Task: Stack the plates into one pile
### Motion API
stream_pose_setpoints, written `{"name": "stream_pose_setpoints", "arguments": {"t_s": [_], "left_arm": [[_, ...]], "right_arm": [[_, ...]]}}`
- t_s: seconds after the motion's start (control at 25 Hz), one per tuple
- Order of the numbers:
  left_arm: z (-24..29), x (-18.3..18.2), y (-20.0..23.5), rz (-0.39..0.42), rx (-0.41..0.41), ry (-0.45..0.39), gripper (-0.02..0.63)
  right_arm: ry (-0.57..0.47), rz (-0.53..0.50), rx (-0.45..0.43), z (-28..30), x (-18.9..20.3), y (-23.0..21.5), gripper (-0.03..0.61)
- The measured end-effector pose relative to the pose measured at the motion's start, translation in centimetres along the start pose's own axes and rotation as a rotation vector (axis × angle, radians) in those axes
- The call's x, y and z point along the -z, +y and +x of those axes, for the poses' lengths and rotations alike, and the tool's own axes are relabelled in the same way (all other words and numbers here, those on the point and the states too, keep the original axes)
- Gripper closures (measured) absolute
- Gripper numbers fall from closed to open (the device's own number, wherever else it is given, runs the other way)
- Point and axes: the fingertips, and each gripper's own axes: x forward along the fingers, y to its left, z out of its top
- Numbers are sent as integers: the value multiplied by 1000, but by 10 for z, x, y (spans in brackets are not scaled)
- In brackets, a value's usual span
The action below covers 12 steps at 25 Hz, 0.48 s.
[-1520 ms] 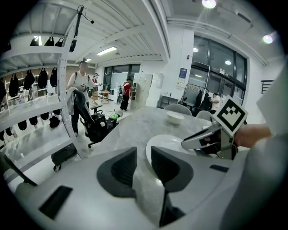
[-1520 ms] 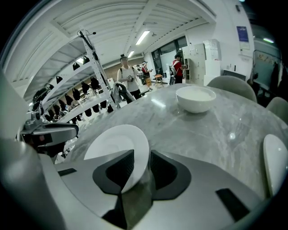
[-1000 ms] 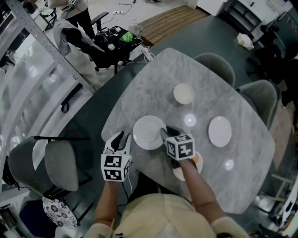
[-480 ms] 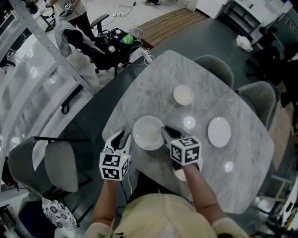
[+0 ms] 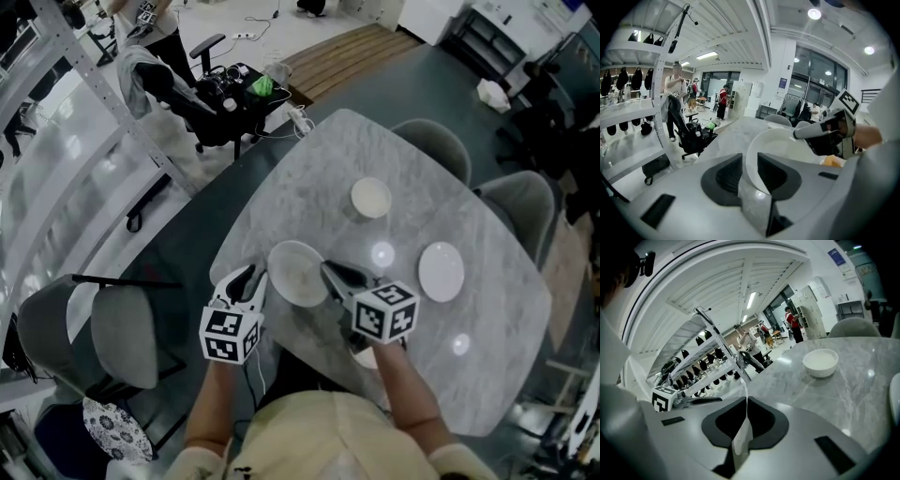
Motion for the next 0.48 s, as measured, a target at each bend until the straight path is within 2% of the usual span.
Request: {"name": "stream_pose_setpoints", "arguments": {"t_s": [0.28, 0.48], "left_arm": [[3, 0, 1, -4, 32, -13, 512], [7, 2, -9, -82, 120, -23, 478]], "right_arm": [[-37, -68, -47, -10, -12, 20, 566], [-65, -91, -80, -20, -21, 31, 566]]}}
